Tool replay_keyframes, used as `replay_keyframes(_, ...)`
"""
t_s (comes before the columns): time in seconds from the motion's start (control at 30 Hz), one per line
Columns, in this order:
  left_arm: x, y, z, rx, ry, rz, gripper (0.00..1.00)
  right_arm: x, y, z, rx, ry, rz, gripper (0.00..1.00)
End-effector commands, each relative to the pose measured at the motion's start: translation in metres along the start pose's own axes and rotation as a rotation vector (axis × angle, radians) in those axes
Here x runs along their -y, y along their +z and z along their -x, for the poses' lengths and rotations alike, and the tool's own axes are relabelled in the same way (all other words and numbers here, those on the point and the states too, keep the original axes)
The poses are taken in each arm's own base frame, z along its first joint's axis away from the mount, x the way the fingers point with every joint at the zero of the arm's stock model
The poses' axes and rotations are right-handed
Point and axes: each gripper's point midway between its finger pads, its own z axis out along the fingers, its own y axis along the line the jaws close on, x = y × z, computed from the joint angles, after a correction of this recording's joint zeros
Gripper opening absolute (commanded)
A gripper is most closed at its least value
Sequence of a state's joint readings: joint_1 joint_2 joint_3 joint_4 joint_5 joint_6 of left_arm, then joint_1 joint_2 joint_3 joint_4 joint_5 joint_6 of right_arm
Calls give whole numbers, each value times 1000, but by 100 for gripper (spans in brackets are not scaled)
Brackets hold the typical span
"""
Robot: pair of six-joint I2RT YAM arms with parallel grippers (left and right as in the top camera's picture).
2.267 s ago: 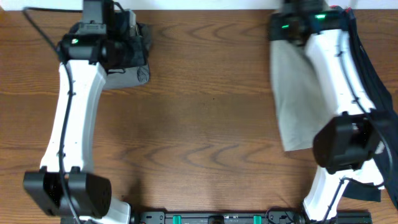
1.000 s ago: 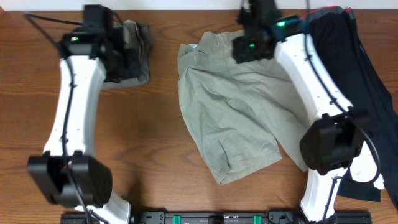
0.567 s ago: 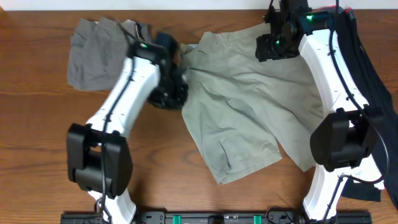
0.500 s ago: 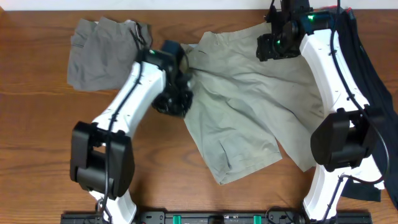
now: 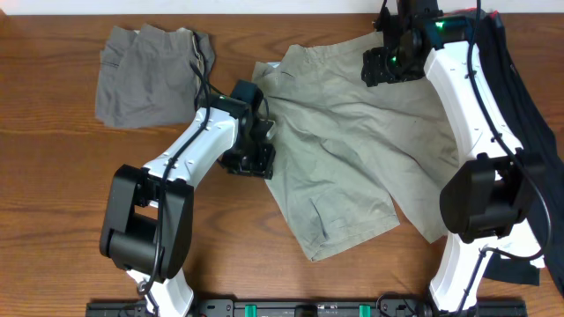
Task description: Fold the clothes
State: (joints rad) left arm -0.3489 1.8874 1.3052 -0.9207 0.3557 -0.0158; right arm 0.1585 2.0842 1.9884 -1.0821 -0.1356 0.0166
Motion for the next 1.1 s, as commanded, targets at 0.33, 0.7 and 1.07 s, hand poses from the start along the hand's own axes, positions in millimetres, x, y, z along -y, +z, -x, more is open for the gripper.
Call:
replay_keyframes(0.33,-1,14,32,156,-102,-23,57,0,4,0,-6,-14,2,68)
replay_keyframes(0.7,-33,11,47,241,-204,150,6,0,4,-1,-12,-13,3,68)
replay_keyframes(1.07,-132,-24,34,263,-383,451,6,0,4,-1,-12,-13,2,68)
